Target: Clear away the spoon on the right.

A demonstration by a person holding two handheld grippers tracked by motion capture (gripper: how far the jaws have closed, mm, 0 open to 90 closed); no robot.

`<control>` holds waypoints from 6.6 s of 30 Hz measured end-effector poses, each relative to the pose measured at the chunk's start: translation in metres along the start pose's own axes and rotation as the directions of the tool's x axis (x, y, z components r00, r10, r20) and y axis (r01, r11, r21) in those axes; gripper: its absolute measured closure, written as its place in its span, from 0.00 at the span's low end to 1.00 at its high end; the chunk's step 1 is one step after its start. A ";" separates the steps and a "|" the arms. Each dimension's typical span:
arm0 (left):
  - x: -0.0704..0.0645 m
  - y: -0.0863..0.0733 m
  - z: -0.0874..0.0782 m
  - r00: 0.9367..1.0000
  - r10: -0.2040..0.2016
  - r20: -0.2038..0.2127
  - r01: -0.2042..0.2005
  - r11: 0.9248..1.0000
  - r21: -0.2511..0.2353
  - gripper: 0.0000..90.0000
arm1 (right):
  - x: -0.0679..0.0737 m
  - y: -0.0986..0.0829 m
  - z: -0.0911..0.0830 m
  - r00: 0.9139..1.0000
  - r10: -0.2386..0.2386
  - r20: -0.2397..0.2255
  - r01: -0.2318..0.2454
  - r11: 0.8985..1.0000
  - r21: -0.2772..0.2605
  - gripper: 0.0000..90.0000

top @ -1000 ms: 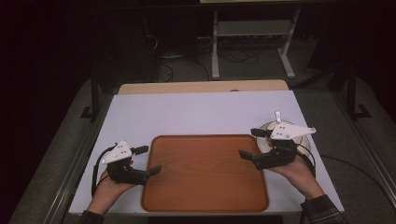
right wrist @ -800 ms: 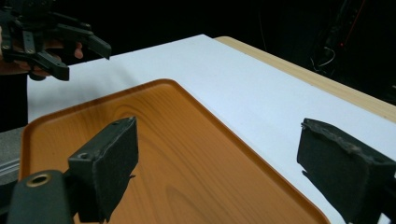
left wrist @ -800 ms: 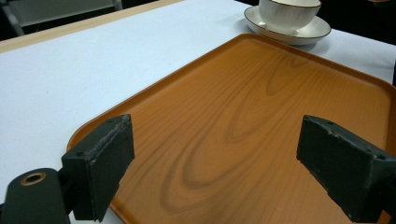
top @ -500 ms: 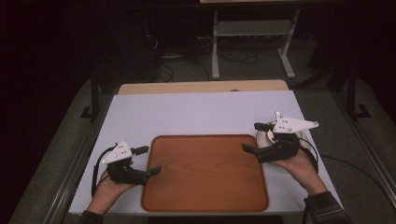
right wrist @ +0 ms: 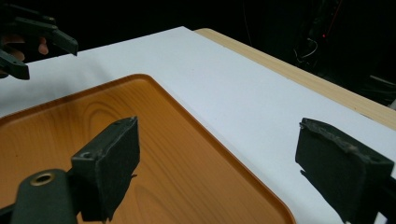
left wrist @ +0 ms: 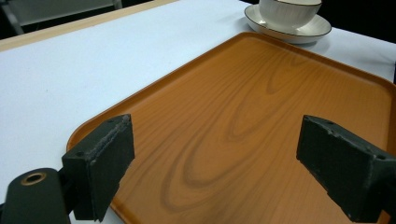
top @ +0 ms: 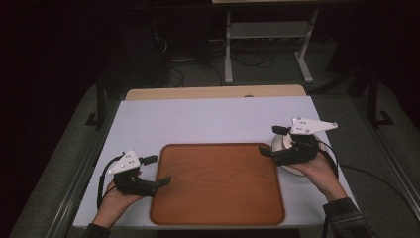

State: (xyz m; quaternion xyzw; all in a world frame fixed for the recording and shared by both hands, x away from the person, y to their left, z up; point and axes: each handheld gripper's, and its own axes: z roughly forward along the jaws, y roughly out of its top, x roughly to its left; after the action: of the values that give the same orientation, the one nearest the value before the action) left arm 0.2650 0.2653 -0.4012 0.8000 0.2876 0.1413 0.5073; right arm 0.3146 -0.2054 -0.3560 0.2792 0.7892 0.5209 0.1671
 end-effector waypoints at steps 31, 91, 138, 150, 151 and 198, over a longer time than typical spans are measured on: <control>0.001 0.000 -0.001 1.000 0.005 -0.008 -0.005 1.000 0.005 0.12 | -0.036 0.009 0.003 0.996 0.056 0.071 -0.059 0.997 0.045 0.28; 0.003 -0.002 -0.002 1.000 -0.005 -0.015 0.005 1.000 0.005 0.12 | -0.112 -0.027 0.013 0.936 0.176 0.305 -0.235 0.957 0.169 1.00; 0.004 -0.002 -0.001 1.000 -0.006 -0.011 0.006 1.000 0.007 0.12 | -0.127 -0.047 -0.024 0.880 0.203 0.428 -0.299 0.939 0.169 1.00; 0.004 -0.001 -0.001 1.000 -0.006 -0.009 0.006 1.000 0.006 0.12 | -0.126 -0.052 -0.038 0.870 0.205 0.448 -0.310 0.934 0.176 1.00; 0.004 -0.001 0.000 1.000 -0.005 -0.008 0.005 1.000 0.006 0.12 | -0.125 -0.053 -0.039 0.869 0.206 0.450 -0.312 0.934 0.175 1.00; 0.004 0.000 -0.002 1.000 -0.003 -0.012 0.003 1.000 0.004 0.12 | -0.086 -0.065 -0.088 0.832 0.287 0.474 -0.342 0.939 0.031 0.35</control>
State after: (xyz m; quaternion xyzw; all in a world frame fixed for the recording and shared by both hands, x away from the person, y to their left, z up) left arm 0.2674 0.2694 -0.4009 0.7996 0.2922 0.1448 0.5043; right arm 0.3167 -0.3419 -0.3823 0.5303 0.6981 0.4135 0.2458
